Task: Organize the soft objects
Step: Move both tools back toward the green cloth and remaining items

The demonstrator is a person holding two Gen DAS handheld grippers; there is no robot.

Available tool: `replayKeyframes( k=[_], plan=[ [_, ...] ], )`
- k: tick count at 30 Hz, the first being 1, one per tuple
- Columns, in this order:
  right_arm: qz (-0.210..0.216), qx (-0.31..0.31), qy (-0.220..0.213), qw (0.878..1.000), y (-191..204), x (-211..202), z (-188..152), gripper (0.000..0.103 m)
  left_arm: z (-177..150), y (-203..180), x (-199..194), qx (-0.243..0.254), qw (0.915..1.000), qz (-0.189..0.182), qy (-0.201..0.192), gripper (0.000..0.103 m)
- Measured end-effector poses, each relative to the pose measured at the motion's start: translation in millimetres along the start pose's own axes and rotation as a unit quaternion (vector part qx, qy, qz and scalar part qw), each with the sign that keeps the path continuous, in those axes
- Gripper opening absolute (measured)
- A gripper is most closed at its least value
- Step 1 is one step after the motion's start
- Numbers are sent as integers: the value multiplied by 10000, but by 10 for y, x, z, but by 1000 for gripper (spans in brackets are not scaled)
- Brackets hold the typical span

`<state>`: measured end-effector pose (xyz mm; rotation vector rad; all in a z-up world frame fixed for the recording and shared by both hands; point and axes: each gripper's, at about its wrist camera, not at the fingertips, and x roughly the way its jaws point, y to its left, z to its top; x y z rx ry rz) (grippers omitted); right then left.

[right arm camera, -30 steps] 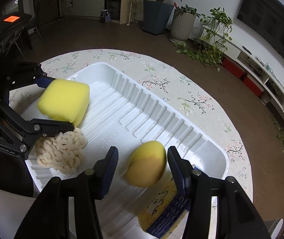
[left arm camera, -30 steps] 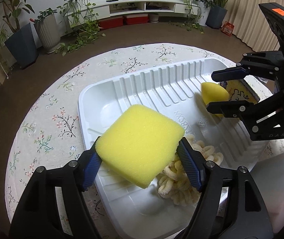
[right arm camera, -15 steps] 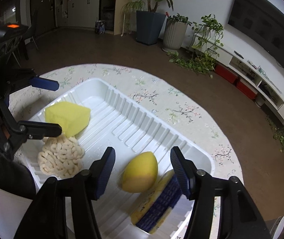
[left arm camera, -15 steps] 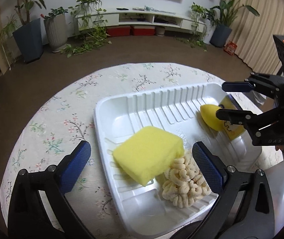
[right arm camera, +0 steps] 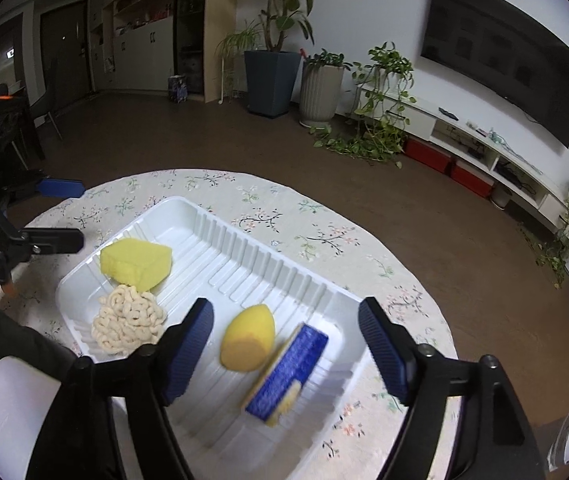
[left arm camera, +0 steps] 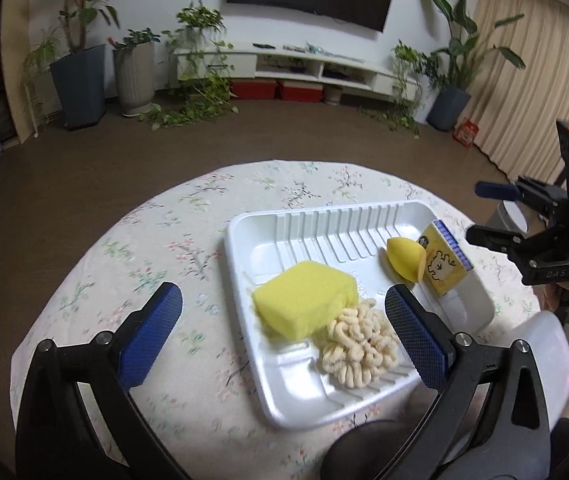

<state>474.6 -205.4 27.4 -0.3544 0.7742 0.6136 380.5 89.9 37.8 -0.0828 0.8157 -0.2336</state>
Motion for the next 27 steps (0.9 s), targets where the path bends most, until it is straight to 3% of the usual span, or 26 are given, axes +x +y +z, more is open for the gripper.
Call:
replayKeyframes(
  k=[8,17,27],
  plan=[
    [-60,258,-182,9995,-103,-469,-285,102,-404,149,-611,-437,9982,50,-412,103],
    [-160,723,-524,9959,-16,-1153,-838,103,-1137,-8,-1192,-675,9963,64,-522,103],
    [146,1317,-699,9887,610,-1713,-1745,103,-1982,-397,-1663,-896,9943,-72,-568,103]
  ],
)
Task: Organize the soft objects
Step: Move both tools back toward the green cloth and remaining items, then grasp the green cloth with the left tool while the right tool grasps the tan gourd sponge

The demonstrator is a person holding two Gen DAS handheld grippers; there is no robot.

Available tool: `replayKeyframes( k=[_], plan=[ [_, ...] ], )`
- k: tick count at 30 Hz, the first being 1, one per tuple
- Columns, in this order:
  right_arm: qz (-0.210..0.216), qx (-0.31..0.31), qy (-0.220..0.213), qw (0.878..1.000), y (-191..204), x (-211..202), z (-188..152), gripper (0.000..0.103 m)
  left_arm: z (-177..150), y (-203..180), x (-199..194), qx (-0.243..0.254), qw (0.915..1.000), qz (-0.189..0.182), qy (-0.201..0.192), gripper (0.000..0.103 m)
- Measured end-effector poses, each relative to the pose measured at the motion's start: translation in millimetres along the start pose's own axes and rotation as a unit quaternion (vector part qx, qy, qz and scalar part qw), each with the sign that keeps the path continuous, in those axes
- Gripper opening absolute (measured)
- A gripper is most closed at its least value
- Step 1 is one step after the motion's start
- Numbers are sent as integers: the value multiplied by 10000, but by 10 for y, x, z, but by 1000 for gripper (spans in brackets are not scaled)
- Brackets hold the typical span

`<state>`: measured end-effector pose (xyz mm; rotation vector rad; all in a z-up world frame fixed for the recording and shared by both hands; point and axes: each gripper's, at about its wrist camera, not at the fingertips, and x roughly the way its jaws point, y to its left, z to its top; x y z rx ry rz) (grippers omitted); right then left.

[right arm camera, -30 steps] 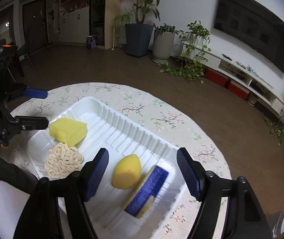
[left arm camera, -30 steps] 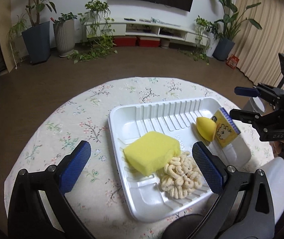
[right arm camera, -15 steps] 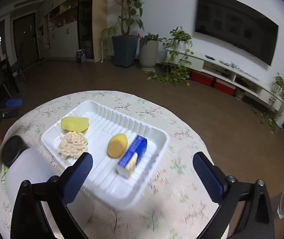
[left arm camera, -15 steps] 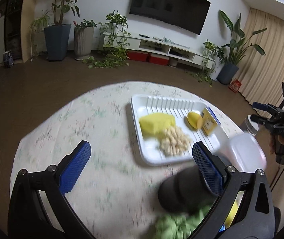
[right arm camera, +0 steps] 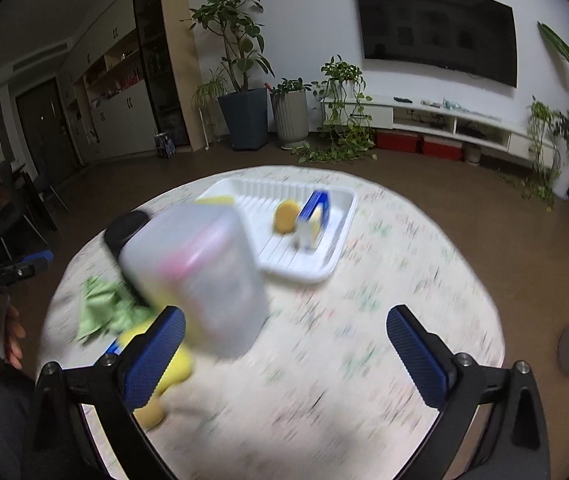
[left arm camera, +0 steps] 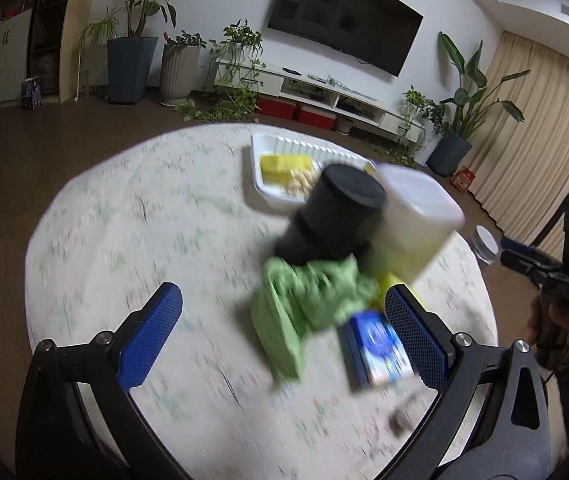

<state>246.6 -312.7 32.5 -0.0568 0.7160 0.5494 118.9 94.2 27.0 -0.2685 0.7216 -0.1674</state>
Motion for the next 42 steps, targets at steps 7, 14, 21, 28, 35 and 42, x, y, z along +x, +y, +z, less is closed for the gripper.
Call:
replayKeyframes(
  k=[7,14,21,28,35,42],
  plan=[
    [200,258,30,9995,482,-233,-597,103,-535,-147,-82,-238,9992,-212,254,103],
    [338,274,33,9990,1051,-284,-1131,103,-729,-415,-53,47,9991,-288,318,103],
    [338,-71,133,9993,1369,-203,-1280,103,-604,-351,67,-74,9992,-203,334,103],
    [262,14,114,9996,1347,-125,-1165,103,-256,-341,302,52,9994,-145,302,103],
    [126,-96,184,9997,1333,22,-949,103,-130,-293,664,181,9973,-81,702,103],
    [186,-106,316,9993,1304,206,-878,98,-152,-193,832,233,9957,70,889,103]
  ],
)
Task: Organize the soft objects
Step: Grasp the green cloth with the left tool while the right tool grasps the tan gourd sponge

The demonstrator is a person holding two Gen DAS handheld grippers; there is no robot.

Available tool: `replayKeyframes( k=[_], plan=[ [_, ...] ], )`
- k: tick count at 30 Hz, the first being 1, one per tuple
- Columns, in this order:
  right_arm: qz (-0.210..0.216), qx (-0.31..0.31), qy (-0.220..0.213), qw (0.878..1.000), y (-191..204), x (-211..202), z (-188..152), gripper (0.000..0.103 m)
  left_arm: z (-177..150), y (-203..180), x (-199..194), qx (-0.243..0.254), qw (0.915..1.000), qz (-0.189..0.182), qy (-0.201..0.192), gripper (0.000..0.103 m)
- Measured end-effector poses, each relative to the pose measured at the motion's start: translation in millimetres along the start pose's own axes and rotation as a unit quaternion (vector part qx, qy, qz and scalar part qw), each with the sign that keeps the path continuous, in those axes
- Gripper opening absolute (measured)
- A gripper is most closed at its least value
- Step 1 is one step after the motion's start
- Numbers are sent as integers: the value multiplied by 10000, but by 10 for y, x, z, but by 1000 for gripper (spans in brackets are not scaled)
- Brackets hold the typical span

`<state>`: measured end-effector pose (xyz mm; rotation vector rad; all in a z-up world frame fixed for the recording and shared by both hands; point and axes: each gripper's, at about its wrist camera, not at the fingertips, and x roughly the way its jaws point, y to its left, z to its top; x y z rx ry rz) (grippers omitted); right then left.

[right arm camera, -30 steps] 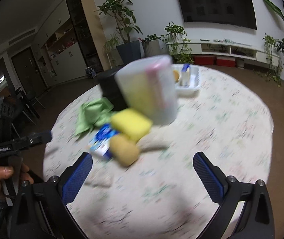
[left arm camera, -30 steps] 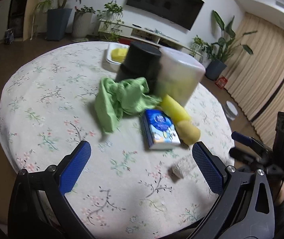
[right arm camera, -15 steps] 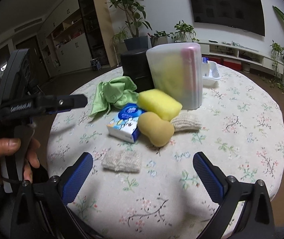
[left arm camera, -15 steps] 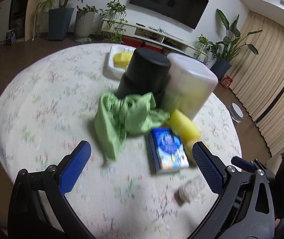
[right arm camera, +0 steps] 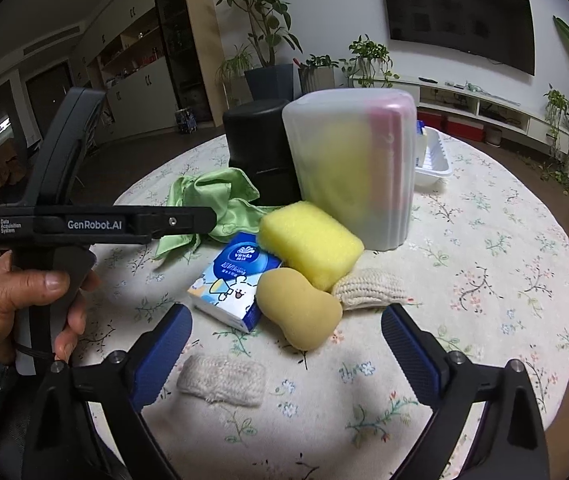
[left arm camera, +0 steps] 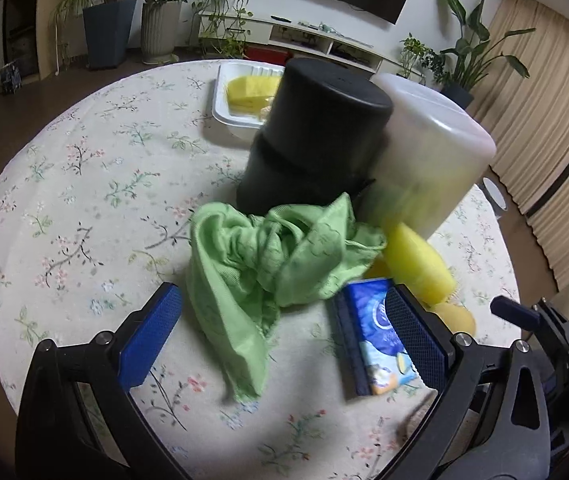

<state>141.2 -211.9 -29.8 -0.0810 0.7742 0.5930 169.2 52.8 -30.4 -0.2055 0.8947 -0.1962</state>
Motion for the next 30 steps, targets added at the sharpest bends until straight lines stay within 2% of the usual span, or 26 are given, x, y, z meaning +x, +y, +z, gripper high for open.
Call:
replayKeyframes(
  k=[6,13,18,22,30],
  plan=[
    [62,-41,111,9999,4,130,-11,88,33,54,42,-68,9999,81,-47,103],
    [184,36,249,9995,-72,255,-32,74,77,-46,125,252,9995,175,65,103],
    [253,10,242,9994,-70,294,-32,74,118,-36,178,296,9991,295,95,103],
    [288,51,222,9993,-96,306,-12,71,124,-22,271,357,9978,487,262,103],
    [285,25,263,9992,-90,313,-4,69,137,-2,281,270,9980,507,259,103]
  ],
)
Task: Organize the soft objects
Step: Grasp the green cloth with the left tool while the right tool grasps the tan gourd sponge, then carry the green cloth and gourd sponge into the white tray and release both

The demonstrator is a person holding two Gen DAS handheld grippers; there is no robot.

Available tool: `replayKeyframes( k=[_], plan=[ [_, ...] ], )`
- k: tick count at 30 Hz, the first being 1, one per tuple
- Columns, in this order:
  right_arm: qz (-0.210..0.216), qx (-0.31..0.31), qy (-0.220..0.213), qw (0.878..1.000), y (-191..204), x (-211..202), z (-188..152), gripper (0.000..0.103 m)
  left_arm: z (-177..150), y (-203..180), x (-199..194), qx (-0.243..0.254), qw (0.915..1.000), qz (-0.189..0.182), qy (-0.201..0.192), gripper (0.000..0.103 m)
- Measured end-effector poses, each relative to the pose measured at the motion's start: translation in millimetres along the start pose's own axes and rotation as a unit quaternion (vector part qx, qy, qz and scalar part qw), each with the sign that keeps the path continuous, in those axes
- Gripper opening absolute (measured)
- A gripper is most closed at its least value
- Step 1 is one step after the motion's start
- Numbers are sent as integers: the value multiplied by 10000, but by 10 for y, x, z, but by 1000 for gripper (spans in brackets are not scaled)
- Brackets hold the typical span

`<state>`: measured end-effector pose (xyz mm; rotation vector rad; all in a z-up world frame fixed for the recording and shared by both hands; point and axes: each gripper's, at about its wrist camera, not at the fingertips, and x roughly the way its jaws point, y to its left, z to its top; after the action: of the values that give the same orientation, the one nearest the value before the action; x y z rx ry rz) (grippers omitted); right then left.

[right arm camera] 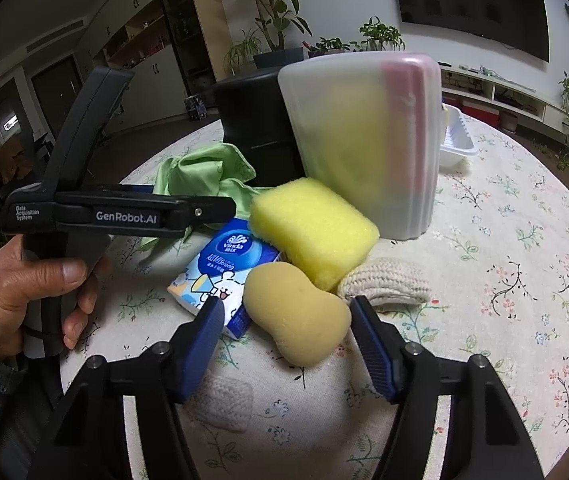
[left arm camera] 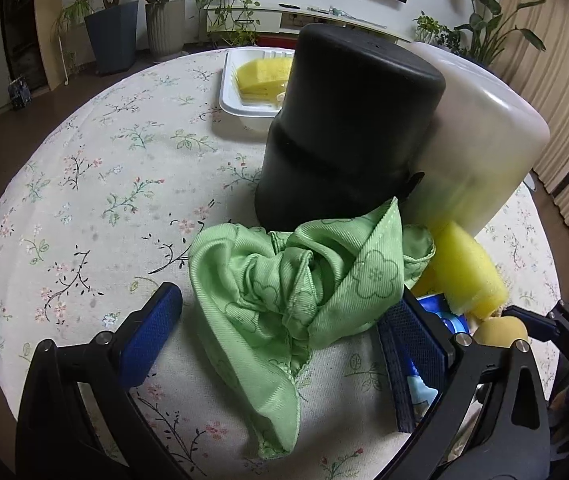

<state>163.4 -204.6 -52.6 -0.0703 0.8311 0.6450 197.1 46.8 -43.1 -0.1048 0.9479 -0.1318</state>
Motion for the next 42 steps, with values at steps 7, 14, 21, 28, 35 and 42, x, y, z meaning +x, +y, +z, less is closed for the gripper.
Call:
replayKeyframes(
  k=[7,14,21,28,35,42],
  plan=[
    [-19,-42,-11,10000,17,5,-3,63,17,-35,22,35,9999,137,-32,103],
    [-91,-52,5,9999,0,6,-8,55,30,-74,36,104,9998,173,-75,103],
    [-119,-112,-1,9999,18,1,-19,54,10,-86,7,59,9999,119,-109,101],
    [-185,-191,-7,9996,50,4,-25,50,2,-117,43,67,9999,97,9,65],
    [-301,-301,-17,9991,93,-18,-39,45,-16,-151,18,40,10000,34,-22,42],
    [-295,-289,-44,9991,97,-67,-60,41,-84,-174,-64,36,9999,88,-115,38]
  ],
)
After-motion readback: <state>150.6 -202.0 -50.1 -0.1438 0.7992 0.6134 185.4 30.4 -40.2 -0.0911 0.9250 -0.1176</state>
